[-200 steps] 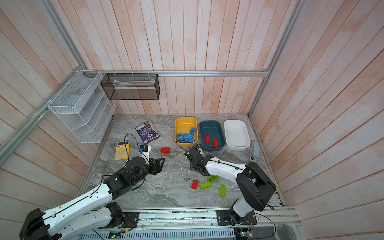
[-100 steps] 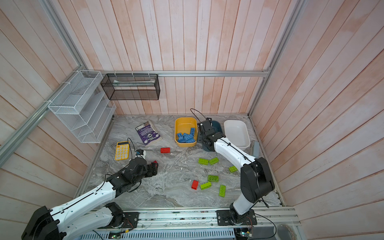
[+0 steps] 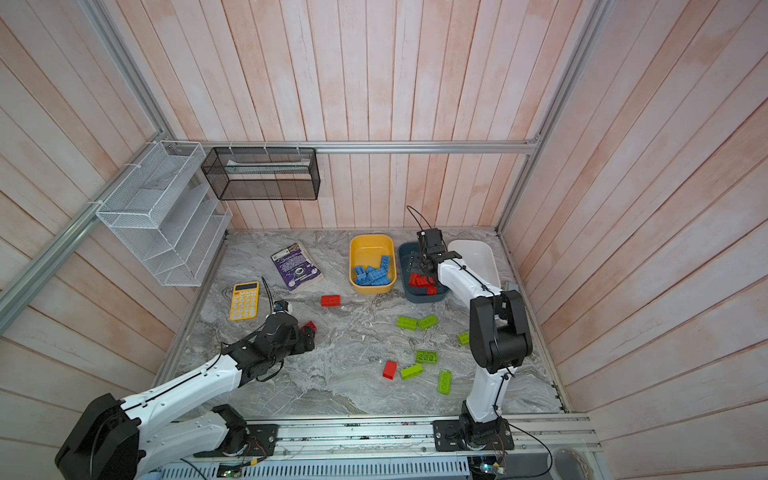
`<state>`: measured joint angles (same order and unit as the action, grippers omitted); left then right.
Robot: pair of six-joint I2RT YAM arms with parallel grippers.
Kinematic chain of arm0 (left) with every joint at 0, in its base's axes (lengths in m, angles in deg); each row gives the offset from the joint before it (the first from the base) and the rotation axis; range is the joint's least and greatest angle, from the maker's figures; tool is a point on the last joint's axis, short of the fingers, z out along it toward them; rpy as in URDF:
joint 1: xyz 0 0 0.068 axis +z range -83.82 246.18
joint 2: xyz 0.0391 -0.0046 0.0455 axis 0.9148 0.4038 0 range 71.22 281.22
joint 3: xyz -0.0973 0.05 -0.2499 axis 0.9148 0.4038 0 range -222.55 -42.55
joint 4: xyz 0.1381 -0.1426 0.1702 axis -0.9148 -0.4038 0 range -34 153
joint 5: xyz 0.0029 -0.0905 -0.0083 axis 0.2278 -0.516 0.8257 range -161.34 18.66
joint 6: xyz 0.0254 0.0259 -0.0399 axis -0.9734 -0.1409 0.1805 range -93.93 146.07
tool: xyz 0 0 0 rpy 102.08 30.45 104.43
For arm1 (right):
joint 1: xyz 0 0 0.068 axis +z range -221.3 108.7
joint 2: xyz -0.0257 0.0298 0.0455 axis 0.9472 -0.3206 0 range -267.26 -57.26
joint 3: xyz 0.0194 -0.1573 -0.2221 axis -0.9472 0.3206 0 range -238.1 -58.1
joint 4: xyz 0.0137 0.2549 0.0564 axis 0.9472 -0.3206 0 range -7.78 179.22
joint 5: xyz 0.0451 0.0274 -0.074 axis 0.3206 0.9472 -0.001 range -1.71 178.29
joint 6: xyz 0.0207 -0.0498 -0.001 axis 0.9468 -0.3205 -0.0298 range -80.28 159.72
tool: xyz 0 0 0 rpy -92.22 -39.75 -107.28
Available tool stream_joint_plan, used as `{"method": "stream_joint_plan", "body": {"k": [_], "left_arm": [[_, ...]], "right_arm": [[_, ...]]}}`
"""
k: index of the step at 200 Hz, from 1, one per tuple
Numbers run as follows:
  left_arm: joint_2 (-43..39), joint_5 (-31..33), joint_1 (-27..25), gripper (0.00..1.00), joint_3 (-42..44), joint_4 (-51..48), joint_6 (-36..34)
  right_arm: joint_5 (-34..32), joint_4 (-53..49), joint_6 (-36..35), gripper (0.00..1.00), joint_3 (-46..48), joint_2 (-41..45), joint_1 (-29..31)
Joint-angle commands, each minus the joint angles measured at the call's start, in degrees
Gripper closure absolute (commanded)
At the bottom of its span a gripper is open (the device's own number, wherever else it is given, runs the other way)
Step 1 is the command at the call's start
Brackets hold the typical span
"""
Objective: Sort the legos into containers by color
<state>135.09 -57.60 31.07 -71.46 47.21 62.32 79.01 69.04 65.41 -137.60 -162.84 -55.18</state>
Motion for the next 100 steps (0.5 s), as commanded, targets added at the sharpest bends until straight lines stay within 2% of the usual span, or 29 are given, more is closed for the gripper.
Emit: {"method": "stream_joint_plan", "body": {"k": [1,65,100], "left_arm": [[1.72,-1.6,1.07,0.05,0.14,0.7,-0.21],[10.06,-7.09,1.87,0.03,-1.1,8.21,0.85],[16.18,-5.89,1.93,0.01,-5.33,8.95,-0.59]], "right_arm": [[1.42,0.97,-0.12,0.12,-1.45,-0.99,-0.28],[4.35,6.78,1.01,0.1,6.72,6.9,-0.3],[6.95,8.17,1.88,0.12,11.82,10.86,-0.3]]}}
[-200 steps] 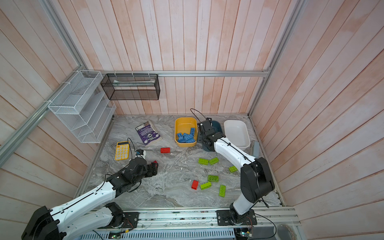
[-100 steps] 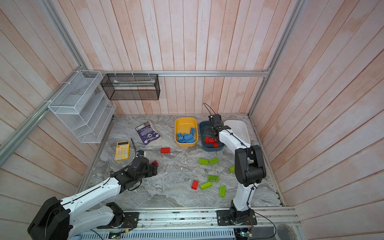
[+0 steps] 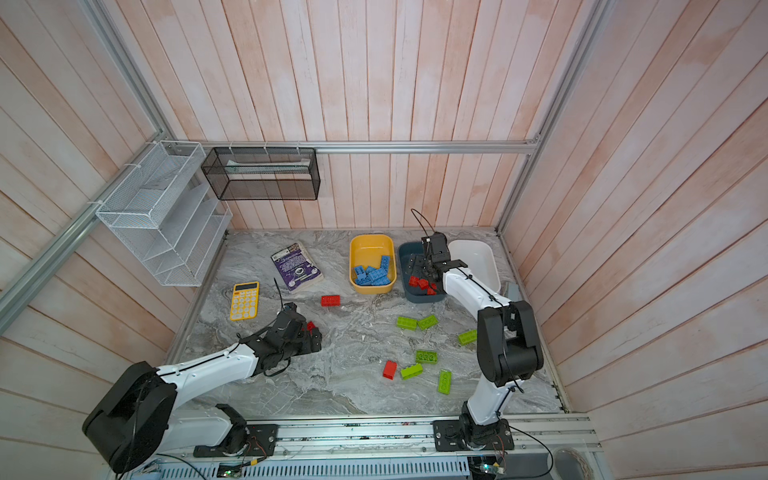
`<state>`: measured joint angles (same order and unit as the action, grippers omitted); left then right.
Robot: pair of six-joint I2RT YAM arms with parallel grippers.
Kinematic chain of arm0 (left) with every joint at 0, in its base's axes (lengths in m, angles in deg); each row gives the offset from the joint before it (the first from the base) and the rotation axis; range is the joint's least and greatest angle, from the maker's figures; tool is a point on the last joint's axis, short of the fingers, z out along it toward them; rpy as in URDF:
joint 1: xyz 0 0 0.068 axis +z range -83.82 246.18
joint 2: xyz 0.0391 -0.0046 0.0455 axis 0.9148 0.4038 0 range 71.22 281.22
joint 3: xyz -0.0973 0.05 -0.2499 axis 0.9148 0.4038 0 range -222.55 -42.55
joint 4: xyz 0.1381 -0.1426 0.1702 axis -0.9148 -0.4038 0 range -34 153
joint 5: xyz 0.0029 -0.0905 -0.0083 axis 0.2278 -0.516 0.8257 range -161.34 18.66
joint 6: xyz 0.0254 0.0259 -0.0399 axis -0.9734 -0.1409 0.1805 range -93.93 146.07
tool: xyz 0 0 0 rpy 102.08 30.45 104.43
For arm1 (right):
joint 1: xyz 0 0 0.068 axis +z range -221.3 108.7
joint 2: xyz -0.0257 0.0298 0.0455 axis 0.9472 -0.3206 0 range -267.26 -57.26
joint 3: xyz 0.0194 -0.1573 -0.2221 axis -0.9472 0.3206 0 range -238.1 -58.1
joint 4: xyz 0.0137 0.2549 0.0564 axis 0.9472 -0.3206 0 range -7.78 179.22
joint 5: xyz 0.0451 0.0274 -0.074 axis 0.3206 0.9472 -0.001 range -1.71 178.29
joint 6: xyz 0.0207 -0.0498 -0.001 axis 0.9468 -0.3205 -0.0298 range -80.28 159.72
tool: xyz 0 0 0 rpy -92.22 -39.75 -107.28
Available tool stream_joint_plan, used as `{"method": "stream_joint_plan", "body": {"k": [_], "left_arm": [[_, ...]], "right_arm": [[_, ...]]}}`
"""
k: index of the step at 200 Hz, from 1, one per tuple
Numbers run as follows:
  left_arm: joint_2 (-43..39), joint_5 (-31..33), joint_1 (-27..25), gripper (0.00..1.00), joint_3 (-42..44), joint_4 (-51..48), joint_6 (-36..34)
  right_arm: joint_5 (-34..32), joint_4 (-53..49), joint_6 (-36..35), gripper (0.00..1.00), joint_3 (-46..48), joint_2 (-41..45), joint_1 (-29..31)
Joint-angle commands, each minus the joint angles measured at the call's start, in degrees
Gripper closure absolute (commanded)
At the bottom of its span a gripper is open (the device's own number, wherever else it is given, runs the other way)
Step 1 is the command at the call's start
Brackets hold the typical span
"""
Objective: Sort the legos into containers by color
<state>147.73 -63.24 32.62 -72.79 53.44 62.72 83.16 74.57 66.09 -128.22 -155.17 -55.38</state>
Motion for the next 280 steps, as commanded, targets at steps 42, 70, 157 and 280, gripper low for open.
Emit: {"method": "stream_joint_plan", "body": {"k": [42,70,157,280], "left_arm": [[10.78,-0.18,0.34,0.02,-9.57,2.28,-2.91],[14.17,-0.28,0.37,0.07,-12.5,1.07,-4.31],[19.03,-0.04,-0.04,0.3,-17.03,-3.77,-6.05],[22.07,4.46,-4.93,0.53,-25.05,-11.92,-8.31]], "right_arm": [[4.49,4.11,1.84,0.13,8.21,9.86,0.03],[4.47,4.37,1.75,0.13,11.65,14.68,-0.01],[6.75,5.1,1.76,0.14,18.47,23.48,0.12],[7.5,6.04,1.5,0.16,24.43,30.69,0.1]]}}
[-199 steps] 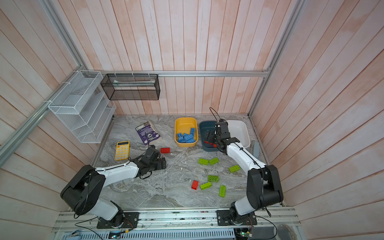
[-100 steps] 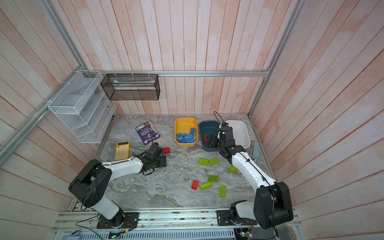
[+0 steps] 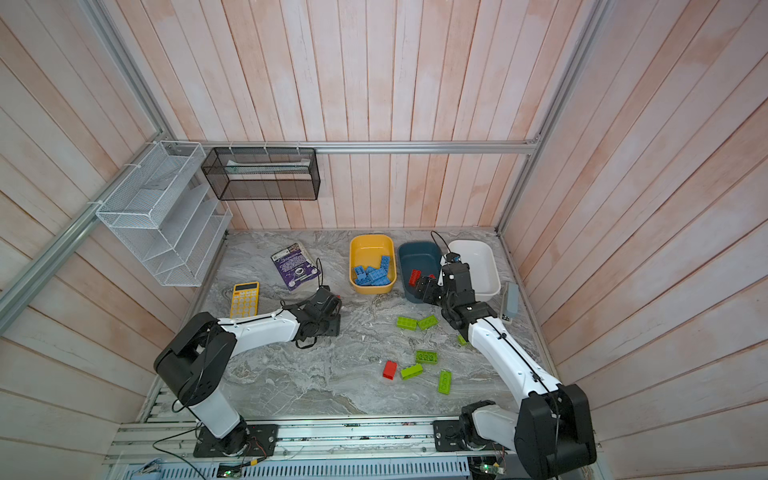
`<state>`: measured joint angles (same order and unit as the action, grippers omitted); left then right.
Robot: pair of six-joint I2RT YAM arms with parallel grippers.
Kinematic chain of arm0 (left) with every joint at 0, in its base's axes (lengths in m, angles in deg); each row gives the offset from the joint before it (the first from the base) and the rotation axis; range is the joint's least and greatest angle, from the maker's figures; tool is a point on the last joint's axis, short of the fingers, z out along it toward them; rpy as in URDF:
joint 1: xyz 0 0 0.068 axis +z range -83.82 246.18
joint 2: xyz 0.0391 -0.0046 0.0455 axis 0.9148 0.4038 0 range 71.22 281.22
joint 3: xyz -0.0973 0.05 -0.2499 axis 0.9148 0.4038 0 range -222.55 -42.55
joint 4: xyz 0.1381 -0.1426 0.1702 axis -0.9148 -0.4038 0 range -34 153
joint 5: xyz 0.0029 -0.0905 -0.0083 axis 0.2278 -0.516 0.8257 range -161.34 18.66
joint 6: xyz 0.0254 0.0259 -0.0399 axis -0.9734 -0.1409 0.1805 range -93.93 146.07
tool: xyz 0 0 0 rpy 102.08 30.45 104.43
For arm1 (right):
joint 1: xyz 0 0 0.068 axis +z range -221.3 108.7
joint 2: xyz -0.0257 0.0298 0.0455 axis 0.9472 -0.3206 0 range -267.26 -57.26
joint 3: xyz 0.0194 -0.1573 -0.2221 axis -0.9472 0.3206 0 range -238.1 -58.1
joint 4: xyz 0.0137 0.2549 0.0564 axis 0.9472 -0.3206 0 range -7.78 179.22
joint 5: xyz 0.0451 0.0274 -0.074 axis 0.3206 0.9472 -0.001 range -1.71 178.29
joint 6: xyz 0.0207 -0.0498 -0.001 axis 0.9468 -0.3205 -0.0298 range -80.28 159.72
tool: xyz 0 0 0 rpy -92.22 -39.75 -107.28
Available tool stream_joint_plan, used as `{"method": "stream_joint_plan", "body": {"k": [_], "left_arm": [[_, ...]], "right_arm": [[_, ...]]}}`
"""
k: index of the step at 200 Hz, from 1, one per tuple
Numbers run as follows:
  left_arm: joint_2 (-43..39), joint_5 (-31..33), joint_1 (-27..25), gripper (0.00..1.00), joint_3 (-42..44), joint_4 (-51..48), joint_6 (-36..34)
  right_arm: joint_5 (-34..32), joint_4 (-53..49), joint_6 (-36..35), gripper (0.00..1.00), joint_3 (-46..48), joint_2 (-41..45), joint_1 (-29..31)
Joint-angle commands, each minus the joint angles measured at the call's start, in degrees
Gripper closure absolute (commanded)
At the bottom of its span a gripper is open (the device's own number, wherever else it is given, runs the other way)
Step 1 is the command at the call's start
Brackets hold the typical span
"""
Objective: Sort the legos into containers by color
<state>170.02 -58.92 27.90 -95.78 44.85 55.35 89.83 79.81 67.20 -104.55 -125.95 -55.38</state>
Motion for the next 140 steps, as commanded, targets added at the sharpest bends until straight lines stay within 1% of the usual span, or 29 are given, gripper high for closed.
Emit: {"method": "stream_joint_plan", "body": {"k": [1,31,68,105,125,140], "left_arm": [[-0.3,0.09,-0.21,0.53,-2.14,-3.36,-1.0],[-1.39,-3.75,-0.59,0.53,-6.58,-3.01,-2.48],[1.95,-6.89,-1.69,0.53,-17.18,-3.73,-4.75],[8.41,-11.0,-2.23,0.53,-29.6,-2.75,-6.45],[13.54,-13.23,-3.47,0.52,-37.07,-2.4,-8.08],[17.59,-14.54,-4.07,0.52,-42.12,-1.77,-8.29]], "right_arm": [[0.83,0.75,0.38,0.16,0.8,1.46,0.08],[2.11,0.58,0.46,0.16,1.45,3.69,0.16],[3.95,1.35,0.04,0.16,4.48,9.87,0.45],[1.73,-0.07,-0.17,0.16,7.93,17.0,0.43],[0.88,-0.99,0.02,0.16,8.78,20.37,0.43],[-1.41,-2.16,-0.26,0.17,8.5,22.68,0.51]]}}
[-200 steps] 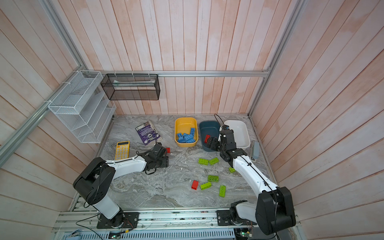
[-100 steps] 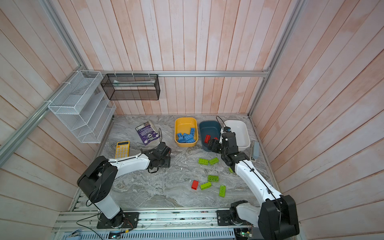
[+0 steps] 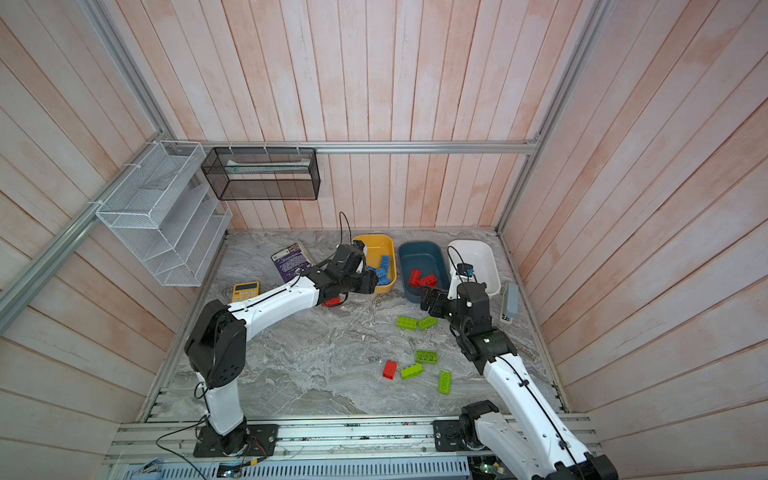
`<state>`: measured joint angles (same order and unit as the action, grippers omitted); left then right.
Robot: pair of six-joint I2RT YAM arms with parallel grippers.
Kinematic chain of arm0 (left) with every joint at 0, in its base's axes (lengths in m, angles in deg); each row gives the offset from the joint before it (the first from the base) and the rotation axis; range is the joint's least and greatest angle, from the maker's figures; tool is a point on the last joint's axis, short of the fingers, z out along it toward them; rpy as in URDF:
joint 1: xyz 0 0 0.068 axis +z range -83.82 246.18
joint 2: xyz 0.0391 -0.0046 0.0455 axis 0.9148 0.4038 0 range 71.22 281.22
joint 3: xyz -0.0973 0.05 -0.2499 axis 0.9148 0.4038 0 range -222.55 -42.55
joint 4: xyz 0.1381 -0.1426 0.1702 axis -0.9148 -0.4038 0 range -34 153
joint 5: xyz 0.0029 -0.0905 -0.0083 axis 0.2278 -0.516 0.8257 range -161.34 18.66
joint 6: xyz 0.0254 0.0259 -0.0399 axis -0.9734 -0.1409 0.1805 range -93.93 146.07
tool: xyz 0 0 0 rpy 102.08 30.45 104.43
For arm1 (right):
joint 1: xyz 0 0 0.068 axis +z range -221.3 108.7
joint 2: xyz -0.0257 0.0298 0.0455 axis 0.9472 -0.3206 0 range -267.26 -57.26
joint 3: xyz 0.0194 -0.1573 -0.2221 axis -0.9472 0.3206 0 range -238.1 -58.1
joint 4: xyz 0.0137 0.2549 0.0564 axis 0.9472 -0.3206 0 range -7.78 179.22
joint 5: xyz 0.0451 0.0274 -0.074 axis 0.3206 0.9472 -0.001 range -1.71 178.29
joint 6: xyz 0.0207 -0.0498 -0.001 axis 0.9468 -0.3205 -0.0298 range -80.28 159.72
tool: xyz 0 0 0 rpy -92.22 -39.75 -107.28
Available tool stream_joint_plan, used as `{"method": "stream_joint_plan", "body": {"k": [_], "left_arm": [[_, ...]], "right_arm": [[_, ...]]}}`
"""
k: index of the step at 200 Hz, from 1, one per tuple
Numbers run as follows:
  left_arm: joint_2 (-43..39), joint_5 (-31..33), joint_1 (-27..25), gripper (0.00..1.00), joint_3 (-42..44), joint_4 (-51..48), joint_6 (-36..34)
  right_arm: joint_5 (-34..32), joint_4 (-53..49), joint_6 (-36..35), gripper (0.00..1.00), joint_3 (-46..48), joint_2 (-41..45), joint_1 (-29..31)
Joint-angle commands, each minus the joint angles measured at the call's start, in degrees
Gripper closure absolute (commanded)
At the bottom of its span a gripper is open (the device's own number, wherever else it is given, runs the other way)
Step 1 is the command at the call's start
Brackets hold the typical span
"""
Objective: Sort the legos into containers by color
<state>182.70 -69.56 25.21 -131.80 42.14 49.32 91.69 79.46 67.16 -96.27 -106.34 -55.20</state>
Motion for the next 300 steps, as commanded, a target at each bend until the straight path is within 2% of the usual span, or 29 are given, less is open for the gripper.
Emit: {"method": "stream_joint_plan", "body": {"k": [1,25,60,104,115,146,179,193,200,250,269,300], "left_arm": [[5.16,-4.03,-1.43,0.52,-6.45,1.06,-2.25],[11.45,-7.88,-1.82,0.52,-13.19,5.25,-0.12],[22.96,-13.83,-3.34,0.52,-28.59,5.78,1.56],[34.35,-15.22,-4.16,0.49,-44.89,1.65,2.31],[36.0,-15.25,-4.18,0.45,-46.85,1.22,2.55],[35.72,-15.67,-3.79,0.2,-46.14,2.76,3.38],[30.99,-14.65,-3.77,0.1,-42.39,4.92,2.78],[27.54,-12.45,-3.77,0.0,-39.6,5.01,2.02],[25.05,-11.04,-3.72,0.0,-36.93,5.62,1.7],[-2.55,-2.89,-2.76,0.0,-0.39,23.56,2.66],[-10.27,0.62,-2.45,0.0,7.91,23.22,2.27],[-21.16,4.92,-2.07,0.0,21.16,22.89,2.69]], "right_arm": [[-3.38,-1.91,-0.25,0.17,0.21,3.23,0.34],[-6.03,-3.05,-1.53,0.18,-0.67,7.18,0.4],[-3.69,-1.34,-1.94,0.18,-0.32,10.1,0.81],[-3.14,-2.11,-3.3,0.18,-0.39,9.44,2.04],[-3.27,-2.54,-3.44,0.18,-0.5,9.44,2.38],[-3.99,-2.8,-4.04,0.18,0.35,11.56,3.45],[-4.5,-3.95,-3.8,0.18,1.06,12.39,4.71],[-4.58,-3.93,-3.62,0.18,2.27,12.93,5.23],[-4.66,-4.5,-3.61,0.18,2.63,13.09,5.41],[-4.87,-8.43,-1.67,0.2,5.66,12.96,7.28],[-6.1,-8.4,2.18,0.21,8.34,11.43,13.24],[-14.29,-7.86,10.48,0.22,11.49,4.94,25.43]]}}
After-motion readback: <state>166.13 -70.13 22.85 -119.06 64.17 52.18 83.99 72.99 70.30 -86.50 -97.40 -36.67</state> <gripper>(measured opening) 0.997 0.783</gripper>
